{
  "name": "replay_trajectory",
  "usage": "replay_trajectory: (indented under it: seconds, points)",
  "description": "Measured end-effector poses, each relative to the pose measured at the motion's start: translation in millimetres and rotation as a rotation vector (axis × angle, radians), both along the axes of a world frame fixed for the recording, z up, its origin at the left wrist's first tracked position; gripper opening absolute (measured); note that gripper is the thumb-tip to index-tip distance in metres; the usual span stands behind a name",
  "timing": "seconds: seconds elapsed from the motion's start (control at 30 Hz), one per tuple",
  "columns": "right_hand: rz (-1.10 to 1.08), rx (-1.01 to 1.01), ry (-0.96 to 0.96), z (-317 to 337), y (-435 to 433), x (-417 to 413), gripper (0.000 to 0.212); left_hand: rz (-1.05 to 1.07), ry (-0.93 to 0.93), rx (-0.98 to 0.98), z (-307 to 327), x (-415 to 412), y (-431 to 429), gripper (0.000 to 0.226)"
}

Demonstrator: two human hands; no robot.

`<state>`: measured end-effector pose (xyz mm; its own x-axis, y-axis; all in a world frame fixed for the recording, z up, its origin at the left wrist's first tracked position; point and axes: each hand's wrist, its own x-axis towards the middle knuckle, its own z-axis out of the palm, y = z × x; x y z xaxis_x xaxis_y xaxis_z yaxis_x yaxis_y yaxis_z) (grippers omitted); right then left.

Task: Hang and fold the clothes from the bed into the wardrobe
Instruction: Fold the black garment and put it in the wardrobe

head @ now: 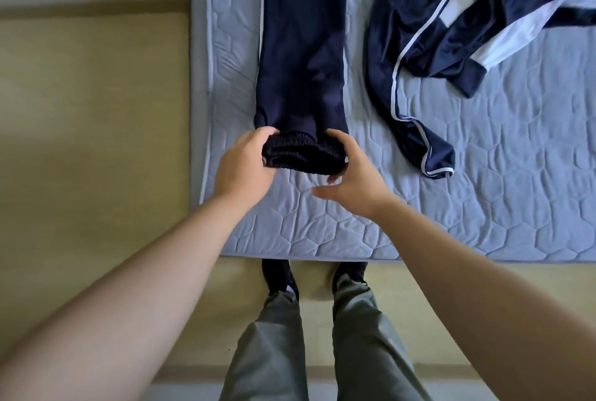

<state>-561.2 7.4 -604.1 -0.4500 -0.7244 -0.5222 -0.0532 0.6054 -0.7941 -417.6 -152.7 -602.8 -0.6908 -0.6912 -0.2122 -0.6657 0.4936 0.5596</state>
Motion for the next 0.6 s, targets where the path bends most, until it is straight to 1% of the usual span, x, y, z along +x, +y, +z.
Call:
replay_trajectory:
  seconds: [0.03,0.1,0.17,0.2,0.27,0.33,0.4,0.47,0.6]
  points:
    - [0.014,0.008,0.143,2.3,-4.8,-3.1,0.084,-0.022,0.012,-0.021,5.3,-3.3,-6.2,0.044]
    - [0.01,0.0,0.376,7.1,-14.7,-12.7,0.067,-0.098,0.032,-0.097,12.7,-8.5,-17.7,0.041]
    - [0.045,0.008,0.52,9.1,-20.7,-24.5,0.053,-0.203,0.056,-0.154,16.5,-11.4,-28.4,0.036]
    - [0.081,0.001,0.582,10.3,-21.6,-29.3,0.047,-0.253,0.055,-0.154,18.1,-12.1,-33.0,0.035]
    - [0.191,-0.085,0.742,13.2,-19.5,-36.2,0.035,-0.336,0.048,-0.102,20.0,-11.6,-39.2,0.034]
    - [0.353,-0.18,0.866,14.6,-12.7,-40.2,0.032,-0.425,0.039,-0.066,19.6,-8.7,-41.0,0.032]
    - [0.525,-0.209,0.872,15.1,-4.1,-41.1,0.038,-0.509,-0.009,-0.01,18.1,-2.6,-36.7,0.031]
    - [0.662,-0.217,0.809,14.4,5.2,-37.2,0.045,-0.568,-0.042,0.051,17.5,7.4,-26.4,0.032]
    - [0.892,-0.179,0.764,13.3,28.8,-13.4,0.054,-0.681,-0.119,0.015,13.9,37.9,4.5,0.036]
